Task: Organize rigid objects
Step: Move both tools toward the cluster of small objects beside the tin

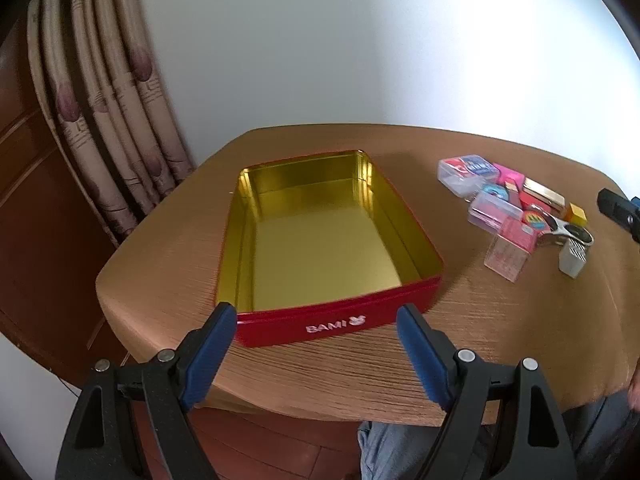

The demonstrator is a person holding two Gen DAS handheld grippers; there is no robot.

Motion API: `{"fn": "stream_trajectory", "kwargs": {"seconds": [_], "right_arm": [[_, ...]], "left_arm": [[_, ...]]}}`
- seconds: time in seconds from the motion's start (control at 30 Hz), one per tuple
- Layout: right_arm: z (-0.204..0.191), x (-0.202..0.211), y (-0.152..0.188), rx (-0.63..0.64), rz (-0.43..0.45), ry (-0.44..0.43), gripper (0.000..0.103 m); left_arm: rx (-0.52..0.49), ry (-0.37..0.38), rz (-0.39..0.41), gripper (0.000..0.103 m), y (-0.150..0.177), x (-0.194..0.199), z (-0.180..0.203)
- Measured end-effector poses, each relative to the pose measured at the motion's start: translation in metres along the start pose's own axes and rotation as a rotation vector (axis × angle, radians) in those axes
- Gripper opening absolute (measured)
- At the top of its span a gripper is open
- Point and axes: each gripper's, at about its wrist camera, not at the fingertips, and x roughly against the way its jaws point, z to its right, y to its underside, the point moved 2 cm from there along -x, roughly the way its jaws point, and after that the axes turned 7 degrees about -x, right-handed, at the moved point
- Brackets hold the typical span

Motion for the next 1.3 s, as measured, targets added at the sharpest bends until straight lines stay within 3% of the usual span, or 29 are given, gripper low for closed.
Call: {"fn": "stream_trajectory", "kwargs": {"seconds": [0.3,0.53,0.8,1.3], "right_arm": [[0.113,-0.022,-0.004,-0.166,-0.025,0.204,0.103],[0.153,-0.033,-0.002,-0.155,-0.012,0.316,0.103],[0.179,-0.044,0.003,-0.179,-0.044,0.347,0.103],[0.185,-0.052,0.004,-0.202,-0.071,0.277,0.103]], "left_arm": [[-0.032,0.056,-0.033,0.084,0.005,-0.004,0.022],[-0.069,0.065,-0.037,0.084,0.006,-0.004,0.039],[-0.066,0.109,-0.067,0.084,0.004,-0.013,0.054],[-0.156,0.148,-0.066,0.084,-0.031,-0.037,0.099]]}}
